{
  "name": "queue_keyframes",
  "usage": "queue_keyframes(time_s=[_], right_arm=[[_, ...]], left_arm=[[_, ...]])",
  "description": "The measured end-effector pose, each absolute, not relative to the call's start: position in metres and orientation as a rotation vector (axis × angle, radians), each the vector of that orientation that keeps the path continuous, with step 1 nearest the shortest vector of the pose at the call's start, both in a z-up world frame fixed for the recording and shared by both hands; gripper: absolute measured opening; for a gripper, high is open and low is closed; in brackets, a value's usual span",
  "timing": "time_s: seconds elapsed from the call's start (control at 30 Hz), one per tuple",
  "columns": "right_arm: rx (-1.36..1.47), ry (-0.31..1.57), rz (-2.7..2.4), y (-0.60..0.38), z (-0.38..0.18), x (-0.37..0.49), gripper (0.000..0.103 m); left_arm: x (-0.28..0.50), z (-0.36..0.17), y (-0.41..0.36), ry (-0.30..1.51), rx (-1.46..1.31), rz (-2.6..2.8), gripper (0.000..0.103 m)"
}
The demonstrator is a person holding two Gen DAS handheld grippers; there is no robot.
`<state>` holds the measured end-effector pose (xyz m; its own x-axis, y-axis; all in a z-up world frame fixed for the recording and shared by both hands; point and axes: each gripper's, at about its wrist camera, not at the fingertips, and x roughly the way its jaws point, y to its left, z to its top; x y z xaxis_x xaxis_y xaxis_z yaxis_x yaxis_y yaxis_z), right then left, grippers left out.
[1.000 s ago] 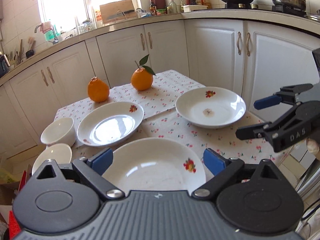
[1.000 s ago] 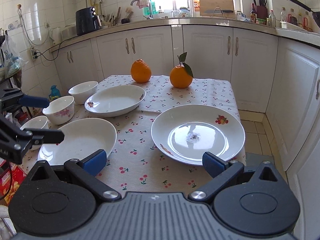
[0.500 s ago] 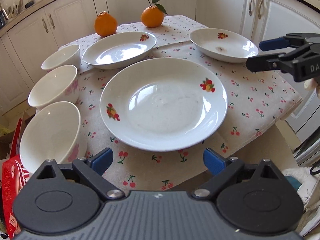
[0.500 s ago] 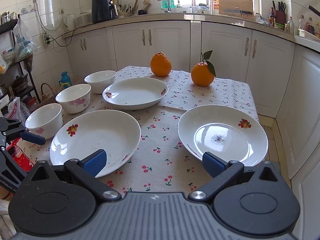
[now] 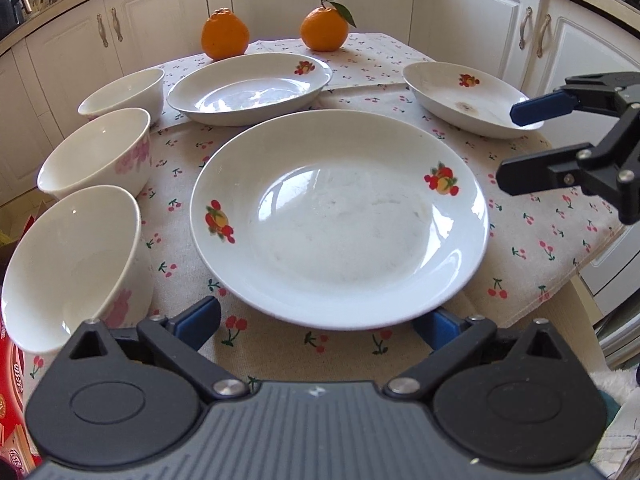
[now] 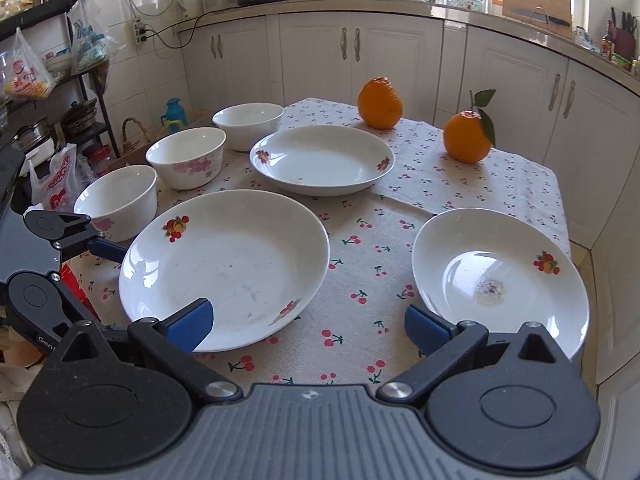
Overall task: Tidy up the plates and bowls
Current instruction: 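Reach the right gripper to a large white plate and grasp its rim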
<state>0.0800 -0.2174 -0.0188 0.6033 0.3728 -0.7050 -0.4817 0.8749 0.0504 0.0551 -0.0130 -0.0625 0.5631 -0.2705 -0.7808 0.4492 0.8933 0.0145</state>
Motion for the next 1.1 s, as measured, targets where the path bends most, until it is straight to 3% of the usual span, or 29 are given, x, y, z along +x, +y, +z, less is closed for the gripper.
queue_keyframes(time_s=[0.9, 1.1], right_arm=[[-0.129, 1.008, 0.816, -0.182, -0.051, 0.2, 0.103], [-0.099, 1.035, 0.87, -0.173, -0.051, 0.216, 0.092]], left_arm=[[0.053, -0.064, -0.018, 0.841, 0.198, -0.431, 0.103], [0.053, -0.063, -0.019, 0.833, 0.203, -0.439, 0.103]])
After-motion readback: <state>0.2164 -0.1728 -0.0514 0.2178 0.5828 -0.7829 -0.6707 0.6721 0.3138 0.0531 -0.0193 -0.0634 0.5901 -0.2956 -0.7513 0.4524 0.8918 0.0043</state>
